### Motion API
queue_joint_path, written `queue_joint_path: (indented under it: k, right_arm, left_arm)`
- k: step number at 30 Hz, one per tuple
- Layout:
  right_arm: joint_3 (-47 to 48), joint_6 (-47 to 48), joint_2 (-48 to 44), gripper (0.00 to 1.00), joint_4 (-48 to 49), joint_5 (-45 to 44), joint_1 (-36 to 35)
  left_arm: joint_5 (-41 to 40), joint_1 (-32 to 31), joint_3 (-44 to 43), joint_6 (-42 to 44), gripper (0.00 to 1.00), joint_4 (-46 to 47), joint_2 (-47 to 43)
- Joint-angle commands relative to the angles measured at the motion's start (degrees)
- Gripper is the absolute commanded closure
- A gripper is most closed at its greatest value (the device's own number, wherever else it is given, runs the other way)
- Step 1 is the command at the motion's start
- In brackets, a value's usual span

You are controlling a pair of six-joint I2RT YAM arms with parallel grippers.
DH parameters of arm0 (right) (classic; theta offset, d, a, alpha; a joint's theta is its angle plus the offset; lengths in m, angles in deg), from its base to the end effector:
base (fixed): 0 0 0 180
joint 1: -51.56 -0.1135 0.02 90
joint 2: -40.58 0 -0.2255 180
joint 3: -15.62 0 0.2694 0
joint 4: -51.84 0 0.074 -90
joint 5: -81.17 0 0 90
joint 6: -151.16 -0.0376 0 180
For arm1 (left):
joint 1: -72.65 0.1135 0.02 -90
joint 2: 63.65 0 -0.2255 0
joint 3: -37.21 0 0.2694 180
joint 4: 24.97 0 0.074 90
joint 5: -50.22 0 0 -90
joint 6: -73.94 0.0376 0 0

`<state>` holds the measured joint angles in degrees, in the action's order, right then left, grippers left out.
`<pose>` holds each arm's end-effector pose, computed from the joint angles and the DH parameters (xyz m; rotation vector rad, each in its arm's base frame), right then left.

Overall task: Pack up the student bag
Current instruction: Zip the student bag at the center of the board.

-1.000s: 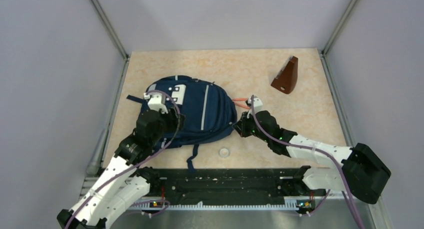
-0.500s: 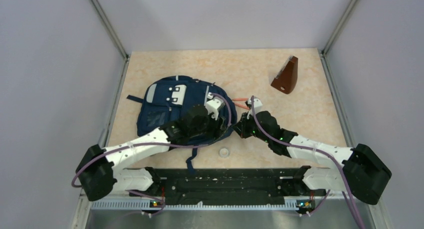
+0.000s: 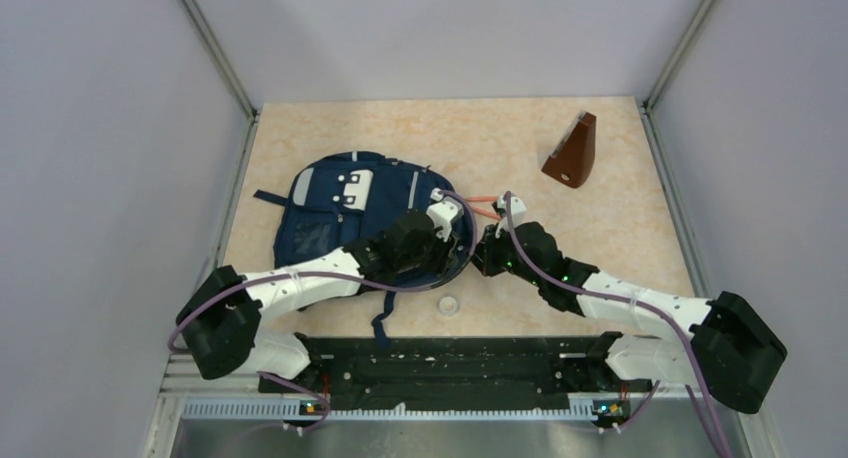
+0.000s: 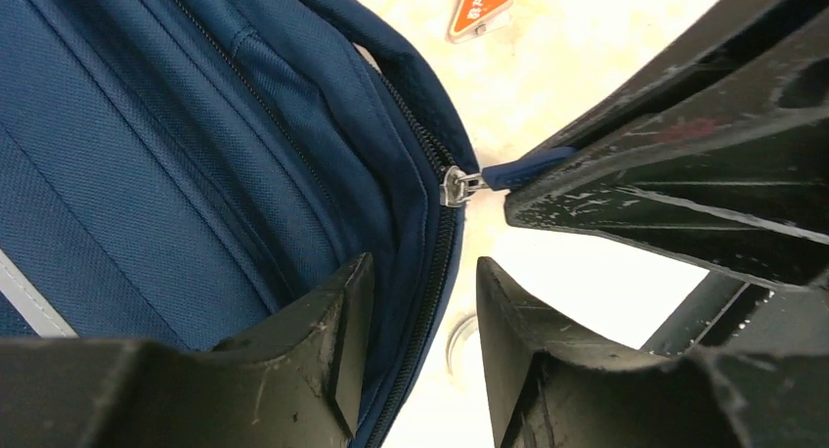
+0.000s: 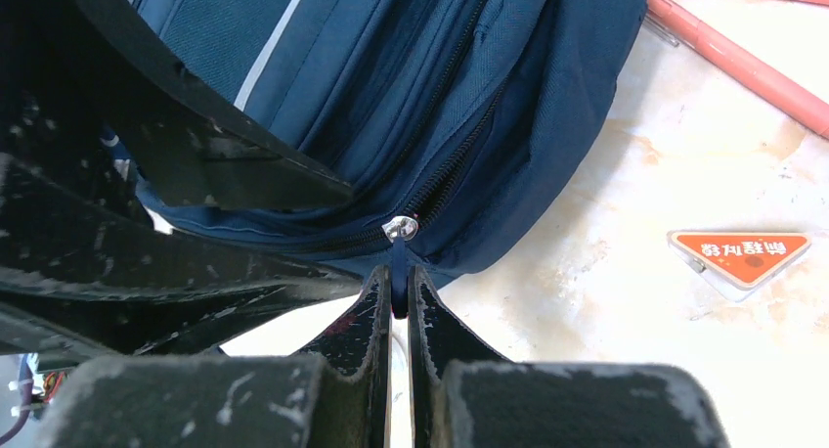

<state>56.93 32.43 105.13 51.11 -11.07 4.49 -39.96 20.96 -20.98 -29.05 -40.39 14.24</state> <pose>0.1867 0.1986 0.1655 -0.3057 2.0600 0.7991 0.1970 -0.2491 0.1790 0.7456 2.1287 -0.6235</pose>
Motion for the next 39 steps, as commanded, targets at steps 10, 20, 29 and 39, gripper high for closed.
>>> queue_joint_path:
  k: [10,20,29,39]
  right_arm:
    - [-0.5,0.8,-3.2,1.0,0.9,-1.1,0.5]
    - [2.0,1.9,-0.6,1.0,-3.6,-9.6,0.5]
    - [6.0,0.2,4.7,1.0,-6.7,-13.4,1.4]
    - [7.7,-1.5,10.0,1.0,-4.0,-9.1,5.8]
  left_arm:
    - [-2.1,-0.2,-3.5,-2.8,0.98,4.6,4.7]
    - [-4.5,-0.2,-0.6,-3.0,1.0,0.3,0.2]
    - [-10.8,-0.1,4.4,-7.5,1.0,-7.6,-9.1]
    - [-21.4,0.0,7.1,-14.7,1.0,-22.1,-23.9]
